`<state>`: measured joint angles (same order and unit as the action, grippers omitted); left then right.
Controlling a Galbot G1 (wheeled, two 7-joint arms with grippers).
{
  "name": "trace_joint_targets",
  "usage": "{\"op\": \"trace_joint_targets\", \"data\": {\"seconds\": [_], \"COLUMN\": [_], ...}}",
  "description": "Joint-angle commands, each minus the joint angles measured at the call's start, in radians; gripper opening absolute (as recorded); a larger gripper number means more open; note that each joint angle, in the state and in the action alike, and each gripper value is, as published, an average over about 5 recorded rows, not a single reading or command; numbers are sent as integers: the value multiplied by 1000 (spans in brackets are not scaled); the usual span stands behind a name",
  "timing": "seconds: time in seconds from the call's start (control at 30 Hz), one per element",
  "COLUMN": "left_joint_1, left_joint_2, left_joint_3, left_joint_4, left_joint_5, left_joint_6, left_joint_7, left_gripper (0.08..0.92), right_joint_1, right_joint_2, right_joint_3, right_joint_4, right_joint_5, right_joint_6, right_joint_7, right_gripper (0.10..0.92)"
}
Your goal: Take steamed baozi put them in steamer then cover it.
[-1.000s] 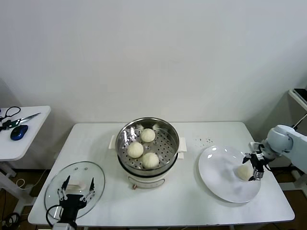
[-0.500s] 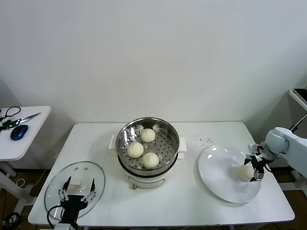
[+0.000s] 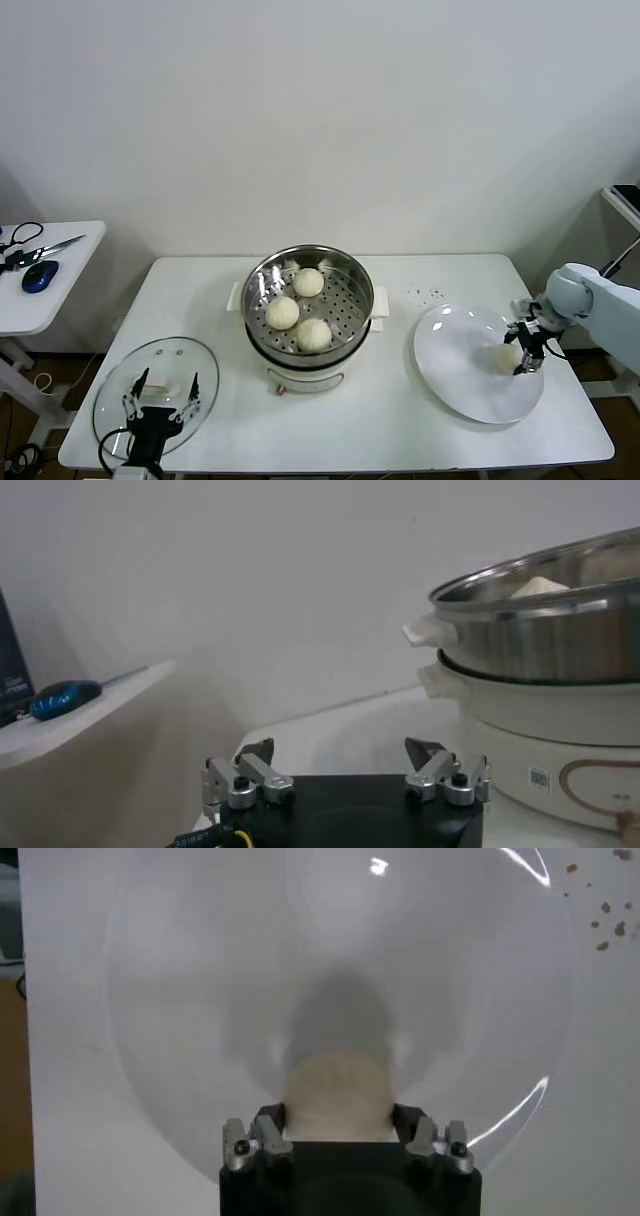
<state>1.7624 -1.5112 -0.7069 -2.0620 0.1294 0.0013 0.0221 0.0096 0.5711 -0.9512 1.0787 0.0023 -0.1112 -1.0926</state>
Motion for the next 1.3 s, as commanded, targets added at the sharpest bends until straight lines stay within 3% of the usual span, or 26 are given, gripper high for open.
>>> {"op": "trace_joint_targets", "data": {"seconds": [0.03,0.33,0.8,1.03,1.3], "left_joint_1": [0,0,13,37,40], "left_joint_2": [3,6,22,37,47], "left_joint_3": [2,20,58,74,65], "left_joint_4": [-2,-9,-46,-55,-58], "left_joint_5": [-3,-5,-45,-53,-64], "left_joint_6": [-1,-6,-6,-20,-22], "left_joint_7": [1,9,23,22,21], "left_gripper": [823,823,823,823,823], "right_joint_1": [89,543,1013,981,852], "right_joint_2": [0,72,487,675,802], "right_joint_3": [-60,-415,-839,-871,-846], "right_joint_4": [16,92,129,157,97], "right_joint_5": [84,373,954,1035,997], "right_joint_6": [-10,-74,-167,-202,-222], "right_joint_7": [2,21,83,133,184], "right_gripper": [676,670,678,679,678]}}
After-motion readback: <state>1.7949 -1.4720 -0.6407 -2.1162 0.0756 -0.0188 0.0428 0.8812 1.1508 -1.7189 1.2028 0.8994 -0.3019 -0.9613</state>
